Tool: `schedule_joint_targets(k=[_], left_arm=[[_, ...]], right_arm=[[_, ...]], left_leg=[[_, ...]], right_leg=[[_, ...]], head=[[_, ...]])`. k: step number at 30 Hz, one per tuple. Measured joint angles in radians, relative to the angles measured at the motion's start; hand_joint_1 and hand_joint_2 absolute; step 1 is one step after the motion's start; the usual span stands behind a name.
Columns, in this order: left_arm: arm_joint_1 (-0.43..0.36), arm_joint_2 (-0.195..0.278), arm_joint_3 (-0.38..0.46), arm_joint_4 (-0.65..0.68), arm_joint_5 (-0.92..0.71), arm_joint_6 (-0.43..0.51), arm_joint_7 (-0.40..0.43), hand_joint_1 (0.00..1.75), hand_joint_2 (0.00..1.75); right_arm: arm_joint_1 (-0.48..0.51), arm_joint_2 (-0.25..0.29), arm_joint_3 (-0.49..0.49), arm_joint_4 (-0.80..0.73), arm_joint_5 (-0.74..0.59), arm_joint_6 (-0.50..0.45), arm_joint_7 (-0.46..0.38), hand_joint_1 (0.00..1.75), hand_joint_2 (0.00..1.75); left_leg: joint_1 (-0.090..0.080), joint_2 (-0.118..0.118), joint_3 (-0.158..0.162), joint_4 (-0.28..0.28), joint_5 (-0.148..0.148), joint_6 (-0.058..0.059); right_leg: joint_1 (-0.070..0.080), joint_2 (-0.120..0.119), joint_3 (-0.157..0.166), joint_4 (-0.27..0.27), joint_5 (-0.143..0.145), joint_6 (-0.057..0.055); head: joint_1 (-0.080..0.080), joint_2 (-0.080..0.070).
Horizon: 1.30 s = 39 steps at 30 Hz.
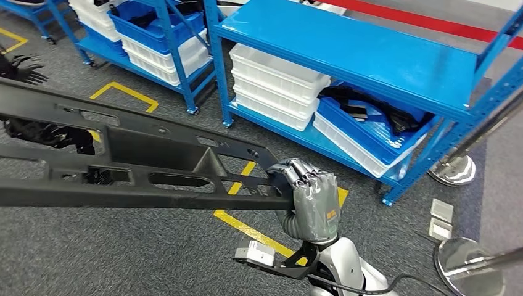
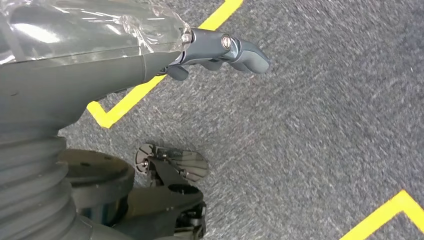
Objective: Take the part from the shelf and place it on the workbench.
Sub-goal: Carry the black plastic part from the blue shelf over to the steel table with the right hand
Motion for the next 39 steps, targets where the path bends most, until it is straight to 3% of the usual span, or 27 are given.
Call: schedule_joint_targets(k=[1, 2, 4, 6, 8, 10, 14, 18, 20, 22, 24, 26, 27, 29, 31, 32, 33, 34, 35, 37, 39], left_arm=[[0.001, 0.0, 0.0, 0.0, 0.001, 0.0, 0.001, 0.0, 1.75], [0.001, 0.0, 0.0, 0.0, 0.002, 0.0, 0.001, 0.0, 1.75], [0.002, 0.0, 0.0, 0.0, 0.007, 0.0, 0.002, 0.0, 1.75], [0.002, 0.0, 0.0, 0.0, 0.012, 0.0, 0.002, 0.0, 1.75], [0.003, 0.0, 0.0, 0.0, 0.017, 0.001, 0.001, 0.0, 1.75], [0.004, 0.002, 0.0, 0.0, 0.022, 0.002, 0.001, 0.0, 1.75], [0.004, 0.003, 0.0, 0.0, 0.028, 0.003, 0.001, 0.0, 1.75], [0.004, 0.004, 0.0, 0.0, 0.029, 0.003, 0.001, 0.0, 1.75], [0.005, 0.004, 0.0, 0.0, 0.029, 0.003, 0.001, 0.0, 1.75], [0.006, 0.004, 0.0, 0.0, 0.03, 0.003, 0.001, 0.0, 1.75], [0.008, 0.004, 0.0, 0.0, 0.03, 0.003, 0.001, 0.0, 1.75], [0.01, 0.005, 0.0, 0.0, 0.03, 0.003, 0.001, 0.0, 1.75], [0.01, 0.005, 0.0, 0.0, 0.03, 0.003, 0.001, 0.0, 1.75], [0.009, 0.004, 0.0, 0.0, 0.029, 0.003, 0.001, 0.0, 1.75], [0.008, 0.004, 0.0, 0.001, 0.028, 0.003, 0.001, 0.0, 1.75], [0.009, 0.004, 0.0, 0.001, 0.027, 0.003, 0.001, 0.0, 1.75], [0.009, 0.004, 0.0, 0.001, 0.026, 0.003, 0.001, 0.0, 1.75], [0.009, 0.004, 0.0, 0.001, 0.025, 0.003, 0.001, 0.0, 1.75], [0.009, 0.004, 0.0, 0.001, 0.023, 0.002, 0.001, 0.0, 1.75], [0.008, 0.004, 0.0, 0.002, 0.021, 0.002, 0.001, 0.0, 1.75], [0.007, 0.004, 0.0, 0.002, 0.019, 0.001, 0.0, 0.0, 1.75]], right_arm=[[0.003, 0.0, -0.002, 0.0, 0.0, 0.0, 0.0, 1.75, 1.75], [0.005, 0.001, -0.003, 0.0, -0.001, 0.0, 0.001, 1.75, 1.75], [0.006, 0.003, -0.007, 0.0, -0.001, 0.0, 0.001, 1.75, 1.75], [0.005, 0.005, -0.008, 0.001, -0.001, 0.0, 0.0, 1.75, 1.75], [0.006, 0.007, -0.009, 0.001, -0.002, 0.0, -0.001, 1.75, 1.75], [0.006, 0.009, -0.009, 0.001, -0.003, 0.0, -0.002, 1.75, 1.75], [0.005, 0.013, -0.009, 0.001, -0.004, 0.0, -0.002, 1.75, 1.75], [0.005, 0.013, -0.009, 0.001, -0.004, 0.0, -0.002, 1.75, 1.75], [0.005, 0.013, -0.009, 0.001, -0.004, 0.0, -0.002, 1.75, 1.75], [0.005, 0.013, -0.009, 0.001, -0.005, 0.0, -0.002, 1.75, 1.75], [0.005, 0.013, -0.009, 0.001, -0.006, 0.0, -0.002, 1.75, 1.75], [0.004, 0.013, -0.009, 0.001, -0.007, 0.0, -0.002, 1.75, 1.75], [0.004, 0.013, -0.009, 0.001, -0.007, 0.0, -0.002, 1.75, 1.75], [0.003, 0.013, -0.009, 0.002, -0.008, 0.0, 0.0, 1.75, 1.75], [0.003, 0.013, -0.009, 0.002, -0.009, 0.0, 0.002, 1.75, 1.75], [0.005, 0.013, -0.009, 0.003, -0.01, 0.0, 0.003, 1.75, 1.75], [0.005, 0.013, -0.009, 0.004, -0.01, 0.0, 0.004, 1.75, 1.75], [0.006, 0.013, -0.009, 0.006, -0.01, 0.0, 0.006, 1.75, 1.75], [0.006, 0.013, -0.009, 0.007, -0.008, 0.0, 0.008, 1.75, 1.75], [0.006, 0.012, -0.009, 0.007, -0.004, 0.0, 0.012, 1.75, 1.75], [0.006, 0.012, -0.009, 0.008, 0.0, 0.0, 0.019, 1.75, 1.75]], left_leg=[[-0.001, -0.009, 0.0, 0.001, 0.0, 0.001], [0.0, -0.018, 0.0, 0.003, -0.001, 0.0], [0.001, -0.037, -0.001, 0.011, -0.005, -0.004], [-0.001, -0.052, -0.007, 0.025, -0.011, -0.013], [-0.004, -0.062, -0.016, 0.032, -0.013, -0.022], [-0.003, -0.064, -0.018, 0.036, -0.015, -0.03], [-0.003, -0.017, -0.065, 0.15, -0.085, -0.051], [-0.001, -0.011, -0.084, 0.19, -0.105, -0.055], [0.002, -0.006, -0.118, 0.257, -0.125, -0.057], [-0.001, 0.018, -0.089, 0.189, -0.074, -0.049], [-0.01, 0.041, -0.025, 0.046, -0.008, -0.034], [-0.012, 0.036, -0.02, 0.026, -0.006, -0.023], [-0.009, 0.03, -0.017, 0.019, -0.003, -0.018], [-0.002, 0.017, -0.009, 0.005, 0.004, -0.006], [-0.002, 0.002, -0.008, 0.002, 0.006, 0.001], [-0.003, -0.007, -0.008, 0.002, 0.005, 0.002], [-0.003, -0.017, -0.007, 0.003, 0.005, 0.002], [-0.003, -0.027, -0.006, 0.005, 0.004, 0.002], [-0.003, -0.039, -0.006, 0.007, 0.003, 0.001], [-0.003, -0.06, -0.008, 0.018, -0.003, -0.006], [-0.003, -0.077, -0.018, 0.029, -0.006, -0.016]], right_leg=[[0.0, 0.002, -0.019, 0.034, -0.004, 0.001], [-0.001, 0.003, -0.02, 0.03, 0.014, 0.001], [-0.004, 0.012, 0.025, -0.078, 0.087, 0.0], [-0.007, 0.031, 0.068, -0.184, 0.128, -0.002], [-0.005, 0.036, 0.076, -0.208, 0.127, -0.008], [-0.006, 0.024, 0.077, -0.212, 0.131, -0.018], [-0.009, -0.001, 0.082, -0.218, 0.132, -0.032], [-0.009, -0.006, 0.082, -0.218, 0.132, -0.034], [-0.008, -0.017, 0.083, -0.217, 0.13, -0.035], [-0.005, -0.045, 0.09, -0.218, 0.123, -0.031], [-0.002, -0.07, 0.1, -0.221, 0.116, -0.023], [0.0, -0.081, 0.106, -0.227, 0.114, -0.013], [0.0, -0.075, 0.108, -0.224, 0.11, -0.008], [0.0, -0.038, 0.086, -0.166, 0.071, -0.003], [0.001, -0.004, 0.027, -0.045, 0.01, -0.003], [0.001, 0.001, -0.002, 0.01, -0.008, -0.003], [0.001, 0.002, -0.019, 0.039, -0.008, -0.003], [0.0, 0.003, -0.019, 0.03, 0.012, -0.003], [0.0, 0.006, -0.003, -0.014, 0.048, -0.004], [-0.004, 0.036, 0.048, -0.143, 0.116, -0.006], [-0.005, 0.058, 0.071, -0.208, 0.135, -0.01]], head=[[0.001, 0.0], [0.002, 0.0], [0.005, 0.0], [0.008, 0.0], [0.008, 0.0], [0.007, 0.0], [-0.008, 0.0], [-0.009, 0.0], [-0.01, 0.0], [-0.011, 0.0], [-0.011, 0.0], [-0.011, 0.0], [-0.011, 0.0], [-0.007, 0.0], [-0.002, 0.0], [0.0, 0.0], [0.001, 0.0], [0.002, 0.0], [0.003, 0.0], [0.006, 0.0], [0.007, 0.0]])
